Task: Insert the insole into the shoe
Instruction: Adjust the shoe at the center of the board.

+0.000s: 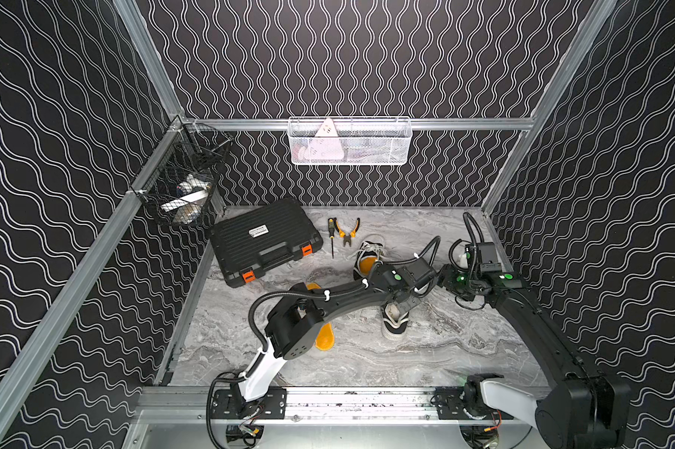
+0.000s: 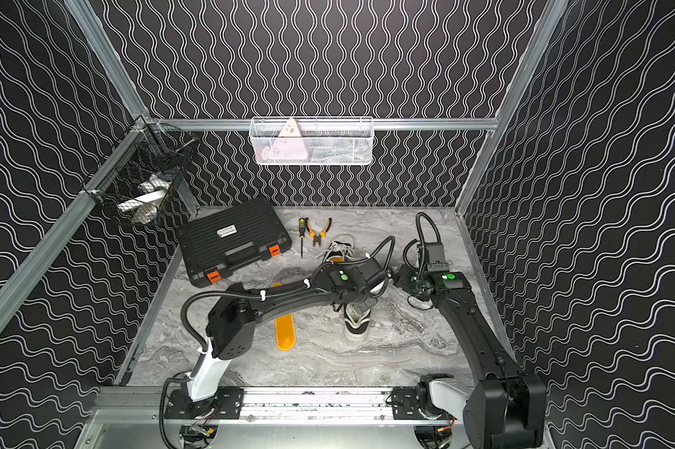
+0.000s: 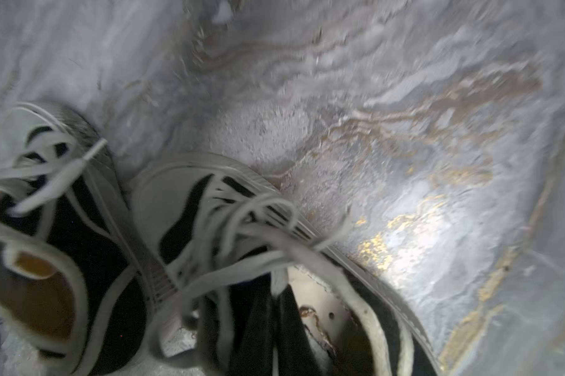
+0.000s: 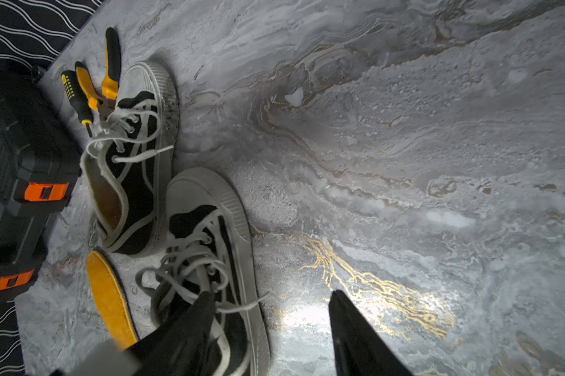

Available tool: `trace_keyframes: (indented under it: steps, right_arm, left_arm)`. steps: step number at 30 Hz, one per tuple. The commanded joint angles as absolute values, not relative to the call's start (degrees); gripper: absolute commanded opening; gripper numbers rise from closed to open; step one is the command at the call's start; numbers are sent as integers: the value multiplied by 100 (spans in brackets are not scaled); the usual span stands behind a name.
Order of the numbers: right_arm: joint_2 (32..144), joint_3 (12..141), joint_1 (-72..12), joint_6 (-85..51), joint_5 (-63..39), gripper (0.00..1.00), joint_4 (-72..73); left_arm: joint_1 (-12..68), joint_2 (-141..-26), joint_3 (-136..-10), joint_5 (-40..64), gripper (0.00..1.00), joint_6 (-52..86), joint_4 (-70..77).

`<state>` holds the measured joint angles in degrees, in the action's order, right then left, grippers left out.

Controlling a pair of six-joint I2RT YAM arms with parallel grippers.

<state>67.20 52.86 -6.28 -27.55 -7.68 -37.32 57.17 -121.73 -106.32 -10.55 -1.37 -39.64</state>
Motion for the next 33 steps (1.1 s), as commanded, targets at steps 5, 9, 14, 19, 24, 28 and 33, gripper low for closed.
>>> trace_keyframes:
  steps: [5,9,14,19,24,28,33]
  right_arm:
    - [6472,5098,-620,-2777,-789,59,-4005]
    - [6389,5030,-624,-2749,-1028,60,-4164]
    - [5914,4421,-812,-3272,-1795,62,-4115]
    - [5668,3915,-1581,-3865,-1732,64,-3681]
    - [6407,3837,-2132,-4064,-1385,62,-3052]
    - [7050,4022,-2143,-3918,-1101,41,-2849]
    - [6845,4472,-2130,-3515,-618,24,-3296]
  left_arm:
    - [5660,-11959,-10557,-806,0,0,-4184]
    - [5565,-11887,-10585,-471,0,153,-4300]
    - [5376,-11951,-10687,60,0,582,-4428]
    - [5278,-12019,-10662,441,0,792,-4331]
    - [5215,-11907,-10539,803,0,996,-4170]
    - [5073,-11682,-10322,1119,0,1239,-4052]
    - [4922,-11191,-9723,1538,0,1494,-3879]
